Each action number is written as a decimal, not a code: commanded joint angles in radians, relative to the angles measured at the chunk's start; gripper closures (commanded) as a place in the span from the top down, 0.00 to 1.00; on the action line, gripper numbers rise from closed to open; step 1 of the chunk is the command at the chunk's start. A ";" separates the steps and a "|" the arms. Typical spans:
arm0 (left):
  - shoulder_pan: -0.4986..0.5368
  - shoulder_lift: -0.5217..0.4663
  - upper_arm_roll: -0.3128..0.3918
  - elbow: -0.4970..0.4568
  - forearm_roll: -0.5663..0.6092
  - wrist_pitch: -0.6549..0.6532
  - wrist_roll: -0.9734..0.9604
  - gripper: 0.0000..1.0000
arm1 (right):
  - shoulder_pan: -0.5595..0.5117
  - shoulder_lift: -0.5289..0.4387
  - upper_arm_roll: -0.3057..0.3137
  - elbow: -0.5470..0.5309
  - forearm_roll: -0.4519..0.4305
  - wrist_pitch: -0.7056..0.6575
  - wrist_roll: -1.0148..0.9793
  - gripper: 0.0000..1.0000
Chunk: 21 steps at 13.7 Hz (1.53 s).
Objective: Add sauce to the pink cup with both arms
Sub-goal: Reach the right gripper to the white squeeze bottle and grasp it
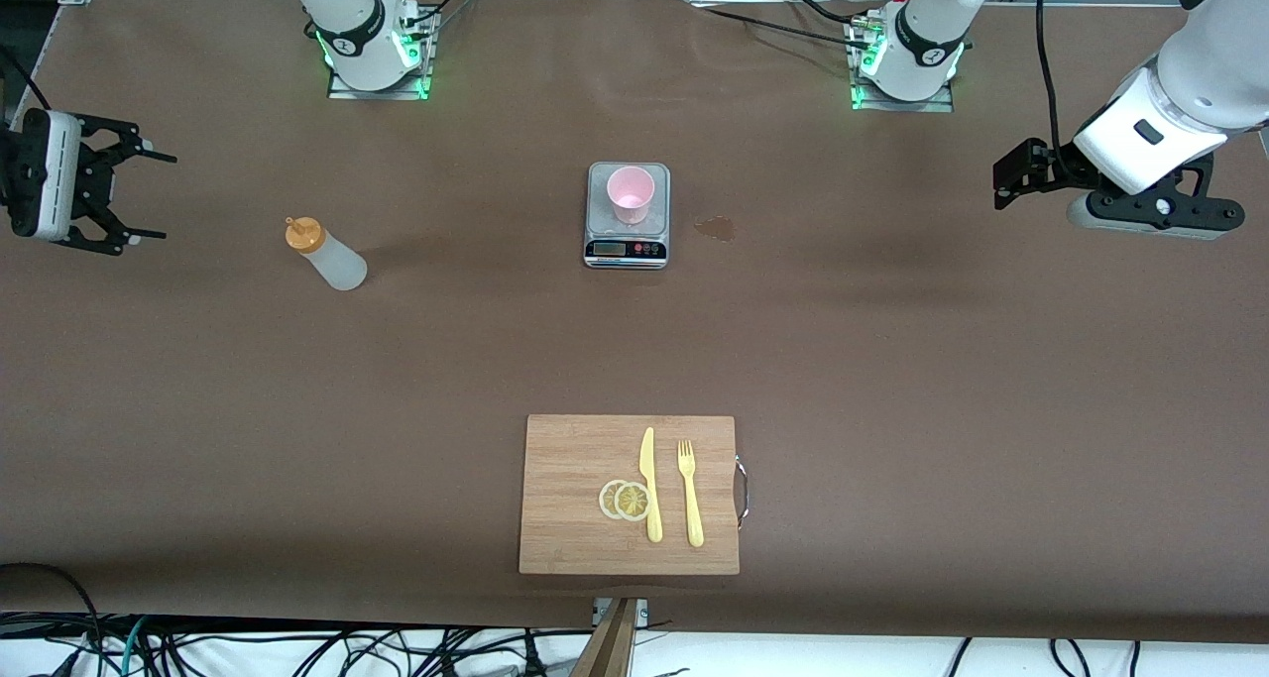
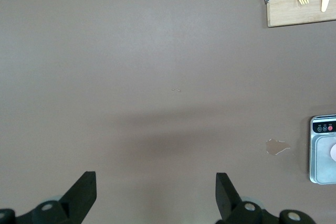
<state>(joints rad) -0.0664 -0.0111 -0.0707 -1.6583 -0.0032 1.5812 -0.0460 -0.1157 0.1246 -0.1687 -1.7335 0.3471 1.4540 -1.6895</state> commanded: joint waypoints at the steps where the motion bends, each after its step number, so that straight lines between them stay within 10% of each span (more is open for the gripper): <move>1: -0.033 -0.001 0.008 0.011 -0.003 0.013 -0.020 1.00 | -0.071 0.102 -0.005 -0.017 0.101 0.019 -0.197 0.99; 14: 0.003 0.017 0.046 0.032 -0.015 -0.064 0.064 1.00 | -0.222 0.412 -0.006 -0.247 0.345 0.158 -0.996 0.99; 21: 0.025 0.017 0.045 0.032 -0.017 -0.081 0.061 1.00 | -0.222 0.475 -0.005 -0.273 0.470 0.121 -1.061 0.99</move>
<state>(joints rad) -0.0497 0.0037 -0.0252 -1.6437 -0.0035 1.5235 -0.0100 -0.3264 0.6008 -0.1779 -1.9884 0.7735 1.5936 -2.7135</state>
